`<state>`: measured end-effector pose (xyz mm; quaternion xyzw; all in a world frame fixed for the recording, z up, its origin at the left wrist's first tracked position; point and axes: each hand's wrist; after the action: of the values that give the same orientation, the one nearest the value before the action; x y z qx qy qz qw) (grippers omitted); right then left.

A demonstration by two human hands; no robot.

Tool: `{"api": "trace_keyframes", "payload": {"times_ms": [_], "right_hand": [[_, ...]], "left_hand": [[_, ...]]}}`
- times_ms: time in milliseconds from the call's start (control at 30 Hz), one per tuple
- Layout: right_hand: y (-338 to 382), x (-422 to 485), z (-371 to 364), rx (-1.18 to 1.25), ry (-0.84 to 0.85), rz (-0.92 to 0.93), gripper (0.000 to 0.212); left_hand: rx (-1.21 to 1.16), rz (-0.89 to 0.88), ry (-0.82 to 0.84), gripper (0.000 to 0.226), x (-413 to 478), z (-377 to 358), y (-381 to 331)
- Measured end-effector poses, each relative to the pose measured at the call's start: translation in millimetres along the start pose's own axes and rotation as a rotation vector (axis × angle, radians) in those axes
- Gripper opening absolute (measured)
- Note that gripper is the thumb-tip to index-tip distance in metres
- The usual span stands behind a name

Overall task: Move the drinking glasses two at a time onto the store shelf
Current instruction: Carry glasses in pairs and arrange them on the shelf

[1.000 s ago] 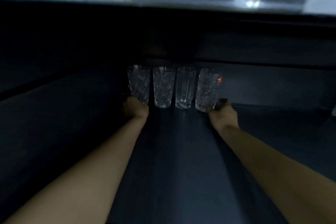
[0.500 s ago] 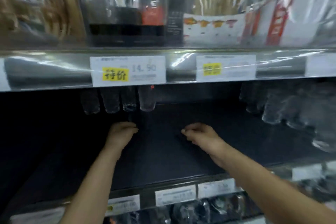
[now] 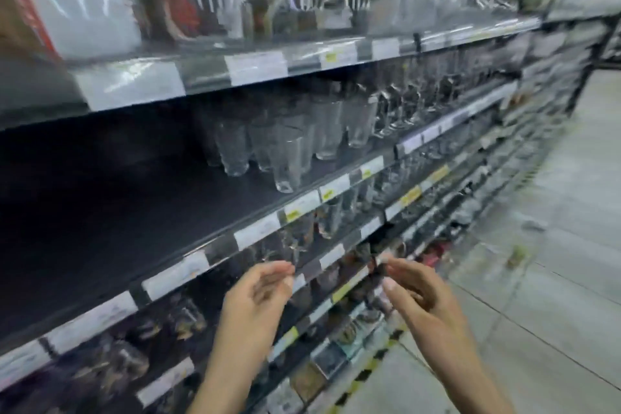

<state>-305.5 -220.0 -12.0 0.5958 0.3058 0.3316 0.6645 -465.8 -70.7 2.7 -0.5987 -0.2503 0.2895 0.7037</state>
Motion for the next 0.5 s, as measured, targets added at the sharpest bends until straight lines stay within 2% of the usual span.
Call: {"api": "trace_keyframes", "payload": {"times_ms": [100,200,500], "right_hand": [[-13,-13,54,-0.043,-0.070,0.000,0.021],[-22,-13,99,-0.045,-0.122,0.000,0.019],[-46,51,179,-0.015,-0.142,0.004,0.013]], "left_hand": [[0.016,0.018,0.097,0.014,8,-70,-8],[0.024,0.027,0.125,0.016,20,-120,-12],[0.065,0.052,0.109,0.017,92,-181,-13]]}}
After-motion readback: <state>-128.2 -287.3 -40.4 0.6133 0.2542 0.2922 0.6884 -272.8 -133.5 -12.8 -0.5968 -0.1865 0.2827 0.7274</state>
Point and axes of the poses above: each hand's wrist, its own x-axis towards the middle knuckle, its own z-axis out of the back of the hand, y = z × x, and after that the axes turned 14 degrees about y, right-handed
